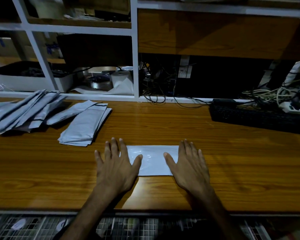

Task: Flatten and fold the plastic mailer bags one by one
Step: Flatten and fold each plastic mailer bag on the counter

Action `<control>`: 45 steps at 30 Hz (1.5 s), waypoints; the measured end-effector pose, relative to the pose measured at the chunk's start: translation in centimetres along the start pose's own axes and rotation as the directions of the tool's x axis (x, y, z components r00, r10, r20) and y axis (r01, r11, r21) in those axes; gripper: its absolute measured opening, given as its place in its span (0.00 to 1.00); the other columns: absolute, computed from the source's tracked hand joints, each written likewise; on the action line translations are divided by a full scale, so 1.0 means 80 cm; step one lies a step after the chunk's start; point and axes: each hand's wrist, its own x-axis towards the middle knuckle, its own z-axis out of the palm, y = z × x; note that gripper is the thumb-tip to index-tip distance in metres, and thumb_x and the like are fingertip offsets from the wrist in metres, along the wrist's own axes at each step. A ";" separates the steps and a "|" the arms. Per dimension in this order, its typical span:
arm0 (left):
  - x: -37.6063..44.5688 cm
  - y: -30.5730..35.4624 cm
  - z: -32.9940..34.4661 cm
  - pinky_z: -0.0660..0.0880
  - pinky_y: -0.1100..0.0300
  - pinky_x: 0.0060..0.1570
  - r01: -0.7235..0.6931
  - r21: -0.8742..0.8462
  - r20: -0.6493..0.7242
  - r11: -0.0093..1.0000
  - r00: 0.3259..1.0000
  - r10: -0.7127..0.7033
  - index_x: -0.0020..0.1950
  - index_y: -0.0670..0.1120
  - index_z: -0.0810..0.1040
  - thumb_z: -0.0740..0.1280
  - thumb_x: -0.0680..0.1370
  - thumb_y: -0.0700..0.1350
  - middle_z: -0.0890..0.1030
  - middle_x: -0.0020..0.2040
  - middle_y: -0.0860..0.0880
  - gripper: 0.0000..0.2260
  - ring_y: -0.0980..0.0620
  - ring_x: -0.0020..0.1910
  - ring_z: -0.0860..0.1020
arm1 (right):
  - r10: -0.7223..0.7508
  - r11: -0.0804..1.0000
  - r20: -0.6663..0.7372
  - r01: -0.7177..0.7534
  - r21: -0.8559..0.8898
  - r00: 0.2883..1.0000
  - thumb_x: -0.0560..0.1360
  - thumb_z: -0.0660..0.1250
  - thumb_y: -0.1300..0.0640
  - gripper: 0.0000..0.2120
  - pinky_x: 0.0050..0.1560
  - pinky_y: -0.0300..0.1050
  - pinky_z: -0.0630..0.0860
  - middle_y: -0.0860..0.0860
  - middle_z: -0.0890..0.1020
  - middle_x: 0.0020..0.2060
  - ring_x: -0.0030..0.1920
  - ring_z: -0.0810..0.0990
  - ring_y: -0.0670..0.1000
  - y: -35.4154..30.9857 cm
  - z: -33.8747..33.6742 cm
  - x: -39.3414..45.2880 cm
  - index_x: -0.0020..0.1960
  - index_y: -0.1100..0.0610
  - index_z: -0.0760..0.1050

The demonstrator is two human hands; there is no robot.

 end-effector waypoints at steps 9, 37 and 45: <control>-0.005 -0.019 -0.008 0.37 0.33 0.78 -0.003 -0.008 0.039 1.000 0.999 0.003 0.85 0.47 0.37 0.37 0.83 0.64 0.36 0.84 0.43 0.34 0.41 0.83 0.37 | -0.013 1.000 -0.009 0.012 -0.025 1.000 0.87 0.43 0.42 0.30 0.82 0.56 0.45 0.52 0.49 0.84 0.84 0.47 0.53 0.026 -0.004 0.001 0.85 0.54 0.46; -0.006 -0.002 -0.030 0.48 0.40 0.81 -0.139 0.040 -0.078 0.989 0.987 0.142 0.85 0.46 0.51 0.59 0.85 0.53 0.48 0.84 0.39 0.31 0.37 0.83 0.46 | -0.010 0.976 -0.241 0.062 0.209 0.971 0.85 0.60 0.58 0.19 0.78 0.57 0.63 0.52 0.76 0.72 0.71 0.74 0.52 0.012 -0.024 0.011 0.76 0.55 0.70; 0.042 0.076 -0.007 0.56 0.43 0.80 -0.274 -0.177 -0.129 0.945 0.959 0.254 0.78 0.42 0.67 0.57 0.86 0.50 0.61 0.81 0.38 0.22 0.38 0.82 0.55 | -0.268 0.953 -0.125 0.282 0.109 0.955 0.85 0.55 0.53 0.15 0.75 0.57 0.62 0.52 0.79 0.65 0.67 0.75 0.54 -0.056 0.005 0.050 0.65 0.55 0.76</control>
